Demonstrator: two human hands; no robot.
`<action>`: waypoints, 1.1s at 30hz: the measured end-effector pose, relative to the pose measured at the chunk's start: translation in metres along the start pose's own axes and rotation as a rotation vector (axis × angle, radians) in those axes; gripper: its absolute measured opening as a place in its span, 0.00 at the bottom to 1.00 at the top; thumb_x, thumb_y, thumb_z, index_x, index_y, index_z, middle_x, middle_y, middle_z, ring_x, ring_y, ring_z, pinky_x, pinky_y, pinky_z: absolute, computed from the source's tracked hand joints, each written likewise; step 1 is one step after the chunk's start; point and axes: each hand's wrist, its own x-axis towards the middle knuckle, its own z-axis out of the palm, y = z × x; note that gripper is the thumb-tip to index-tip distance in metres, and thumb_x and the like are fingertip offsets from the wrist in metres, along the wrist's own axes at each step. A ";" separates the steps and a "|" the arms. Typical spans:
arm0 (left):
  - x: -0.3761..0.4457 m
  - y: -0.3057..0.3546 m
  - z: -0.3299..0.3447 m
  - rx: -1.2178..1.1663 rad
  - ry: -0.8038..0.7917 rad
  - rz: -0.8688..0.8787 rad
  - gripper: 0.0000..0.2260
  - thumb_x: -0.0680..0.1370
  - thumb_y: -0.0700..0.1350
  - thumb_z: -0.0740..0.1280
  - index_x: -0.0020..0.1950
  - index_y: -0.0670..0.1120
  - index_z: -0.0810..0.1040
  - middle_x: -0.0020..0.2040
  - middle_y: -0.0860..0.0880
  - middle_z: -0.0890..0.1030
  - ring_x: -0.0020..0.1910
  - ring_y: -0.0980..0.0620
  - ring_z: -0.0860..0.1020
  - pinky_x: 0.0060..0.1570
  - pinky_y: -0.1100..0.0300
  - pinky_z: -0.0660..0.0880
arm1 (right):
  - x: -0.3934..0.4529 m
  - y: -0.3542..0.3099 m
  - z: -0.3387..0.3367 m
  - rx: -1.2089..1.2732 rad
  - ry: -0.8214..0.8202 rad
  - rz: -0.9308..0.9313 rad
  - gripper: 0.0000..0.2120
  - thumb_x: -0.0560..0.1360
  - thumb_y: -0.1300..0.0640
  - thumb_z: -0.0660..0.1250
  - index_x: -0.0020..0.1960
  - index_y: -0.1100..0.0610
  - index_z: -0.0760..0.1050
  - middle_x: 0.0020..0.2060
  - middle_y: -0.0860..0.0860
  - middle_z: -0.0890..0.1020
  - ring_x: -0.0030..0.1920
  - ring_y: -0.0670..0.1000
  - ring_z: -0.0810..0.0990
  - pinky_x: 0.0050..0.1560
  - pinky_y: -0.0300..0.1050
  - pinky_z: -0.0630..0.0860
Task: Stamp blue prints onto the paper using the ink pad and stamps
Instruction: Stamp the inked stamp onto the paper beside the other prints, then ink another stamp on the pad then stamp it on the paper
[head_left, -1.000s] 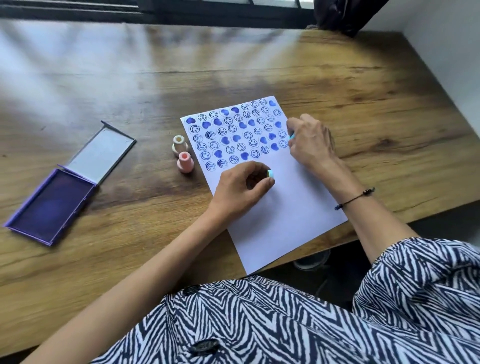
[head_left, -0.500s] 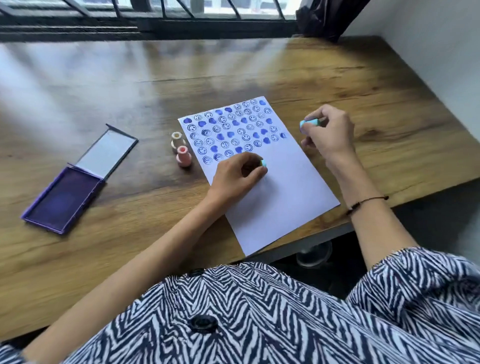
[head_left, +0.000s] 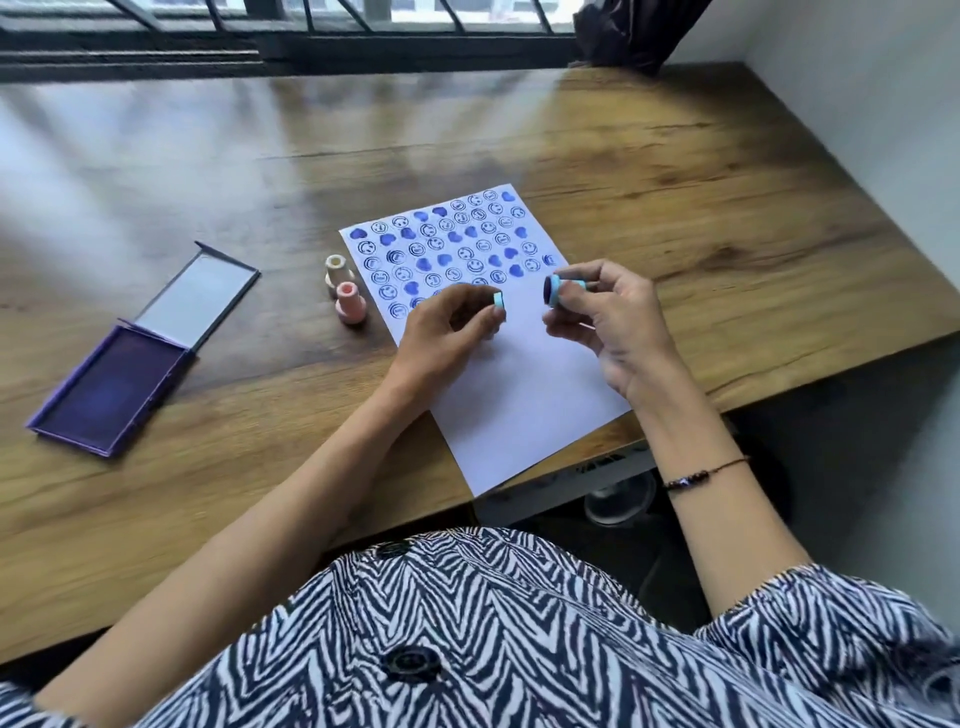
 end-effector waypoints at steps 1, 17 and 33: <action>-0.001 0.000 -0.001 -0.017 0.014 0.012 0.06 0.74 0.39 0.66 0.50 0.42 0.77 0.37 0.48 0.79 0.36 0.53 0.77 0.46 0.53 0.75 | -0.001 0.001 0.002 0.022 -0.009 0.012 0.08 0.72 0.68 0.64 0.40 0.57 0.75 0.32 0.55 0.78 0.25 0.45 0.79 0.30 0.38 0.80; -0.135 0.008 -0.108 -0.185 0.841 0.028 0.05 0.75 0.37 0.65 0.49 0.43 0.76 0.37 0.48 0.78 0.33 0.58 0.76 0.38 0.69 0.75 | -0.060 -0.019 0.183 -0.620 -0.605 -0.670 0.08 0.68 0.65 0.68 0.45 0.56 0.80 0.40 0.53 0.81 0.38 0.48 0.77 0.42 0.39 0.72; -0.164 -0.013 -0.149 -0.242 1.249 -0.005 0.03 0.72 0.47 0.66 0.44 0.54 0.77 0.39 0.53 0.80 0.36 0.55 0.76 0.42 0.62 0.75 | -0.057 0.018 0.303 -1.069 -1.031 -1.092 0.08 0.64 0.66 0.65 0.43 0.63 0.78 0.42 0.62 0.81 0.44 0.62 0.77 0.38 0.48 0.69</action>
